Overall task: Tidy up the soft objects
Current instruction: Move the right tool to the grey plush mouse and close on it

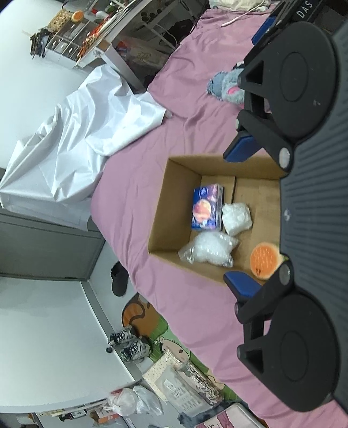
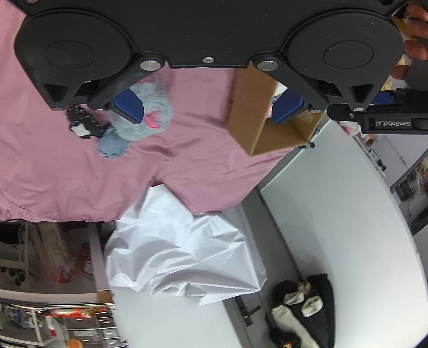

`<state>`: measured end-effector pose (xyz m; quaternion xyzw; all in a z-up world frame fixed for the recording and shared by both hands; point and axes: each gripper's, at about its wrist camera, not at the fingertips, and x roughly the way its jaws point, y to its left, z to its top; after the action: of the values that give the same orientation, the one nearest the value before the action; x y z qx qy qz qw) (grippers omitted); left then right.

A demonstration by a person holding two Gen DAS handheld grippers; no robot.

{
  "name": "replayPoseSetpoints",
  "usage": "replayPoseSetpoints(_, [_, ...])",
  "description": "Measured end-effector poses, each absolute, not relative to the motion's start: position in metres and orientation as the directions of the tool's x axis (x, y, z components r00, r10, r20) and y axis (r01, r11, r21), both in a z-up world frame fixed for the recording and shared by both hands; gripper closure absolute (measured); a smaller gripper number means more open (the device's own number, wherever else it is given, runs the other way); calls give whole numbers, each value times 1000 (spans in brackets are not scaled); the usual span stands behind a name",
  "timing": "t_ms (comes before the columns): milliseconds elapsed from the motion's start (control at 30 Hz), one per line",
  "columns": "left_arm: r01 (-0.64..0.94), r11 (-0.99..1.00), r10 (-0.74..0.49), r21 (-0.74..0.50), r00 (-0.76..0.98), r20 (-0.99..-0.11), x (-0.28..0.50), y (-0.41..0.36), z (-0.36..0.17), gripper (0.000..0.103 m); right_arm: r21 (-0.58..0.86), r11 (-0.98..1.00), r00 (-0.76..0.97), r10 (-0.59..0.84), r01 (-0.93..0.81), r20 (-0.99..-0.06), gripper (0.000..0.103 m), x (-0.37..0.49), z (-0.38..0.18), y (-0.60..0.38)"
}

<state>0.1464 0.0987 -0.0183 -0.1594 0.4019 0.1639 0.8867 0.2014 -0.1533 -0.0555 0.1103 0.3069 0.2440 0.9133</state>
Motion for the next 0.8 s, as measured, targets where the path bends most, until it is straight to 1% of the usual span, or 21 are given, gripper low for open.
replayPoseSetpoints(267, [-375,914,138,-153,643,-754,161,68,-15,15,372,873,727,475,-316,-497,0,207,-63,-187])
replayPoseSetpoints(500, [-320,930,73,-181,643,-763,177,42,-21,15,392,877,728,458,-277,-510,1,216,-73,-210])
replayPoseSetpoints(567, [-310,931,53,-194,640,-767,182,36,-26,15,393,877,724,460,-278,-515,3,220,-75,-213])
replayPoseSetpoints(700, [-284,934,14,-218,636,-771,193,28,-33,15,378,880,708,462,-288,-535,13,229,-78,-215])
replayPoseSetpoints(767, [-291,931,17,-219,635,-773,198,25,-35,16,378,879,699,464,-289,-544,19,231,-79,-217])
replayPoseSetpoints(800, [-292,930,15,-222,636,-771,201,24,-37,16,383,876,691,470,-292,-549,24,233,-80,-218])
